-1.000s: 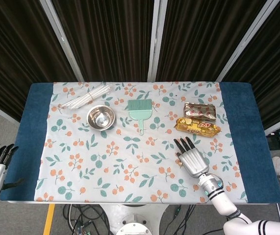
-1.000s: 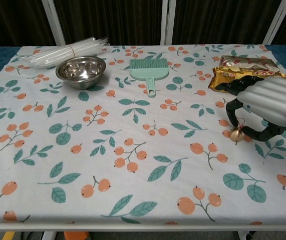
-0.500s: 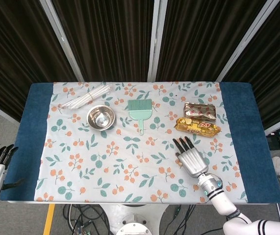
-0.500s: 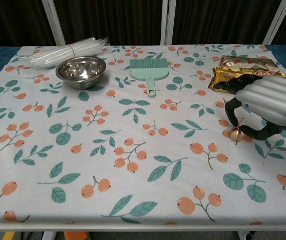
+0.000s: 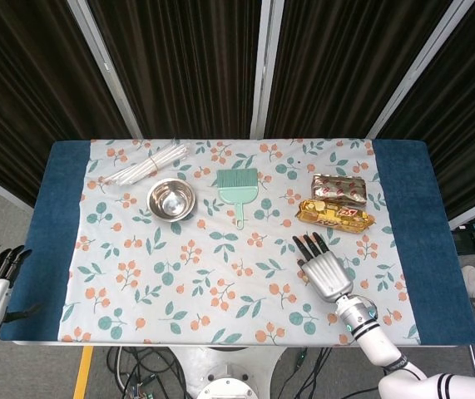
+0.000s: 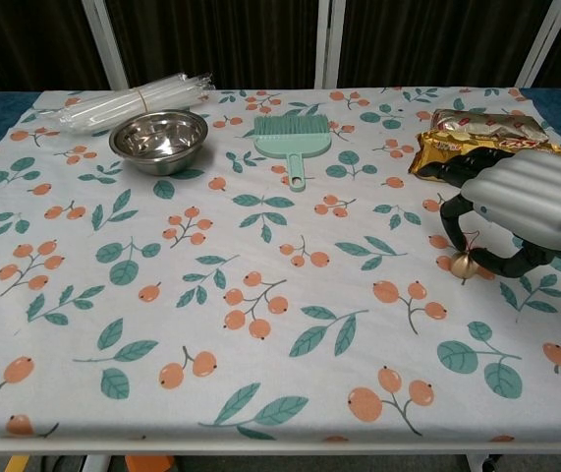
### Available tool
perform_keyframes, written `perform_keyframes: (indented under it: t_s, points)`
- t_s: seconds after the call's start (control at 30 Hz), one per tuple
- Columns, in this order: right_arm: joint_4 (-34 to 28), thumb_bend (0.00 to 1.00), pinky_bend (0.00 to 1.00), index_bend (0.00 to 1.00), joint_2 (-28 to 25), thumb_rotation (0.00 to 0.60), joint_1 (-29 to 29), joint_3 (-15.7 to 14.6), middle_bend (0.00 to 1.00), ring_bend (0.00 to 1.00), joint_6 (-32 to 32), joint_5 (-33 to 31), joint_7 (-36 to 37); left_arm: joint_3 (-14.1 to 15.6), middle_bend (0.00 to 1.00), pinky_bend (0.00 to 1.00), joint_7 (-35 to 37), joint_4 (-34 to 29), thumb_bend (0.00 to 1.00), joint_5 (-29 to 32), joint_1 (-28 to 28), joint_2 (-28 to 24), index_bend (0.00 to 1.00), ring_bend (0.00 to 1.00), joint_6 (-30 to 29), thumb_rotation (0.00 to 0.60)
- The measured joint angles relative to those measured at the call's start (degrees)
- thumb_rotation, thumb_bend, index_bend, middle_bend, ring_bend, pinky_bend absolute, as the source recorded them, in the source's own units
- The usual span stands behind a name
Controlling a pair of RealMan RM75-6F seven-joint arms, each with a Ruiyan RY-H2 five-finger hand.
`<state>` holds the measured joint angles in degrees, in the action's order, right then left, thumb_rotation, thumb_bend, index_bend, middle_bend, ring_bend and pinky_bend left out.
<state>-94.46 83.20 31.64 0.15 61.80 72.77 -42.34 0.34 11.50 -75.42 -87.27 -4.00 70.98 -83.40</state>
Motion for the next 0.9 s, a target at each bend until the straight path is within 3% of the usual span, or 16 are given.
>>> perform_keyframes:
  t_s: [0.9]
  points:
    - [0.3,0.37,0.0,0.68,-0.3,0.6,-0.1,0.5,0.0,0.0,1.3,2.0,1.3,0.2,0.04,0.16,1.1,0.7,0.04,0.2,0.2,0.2,0.09,0.0,0.3,0.6]
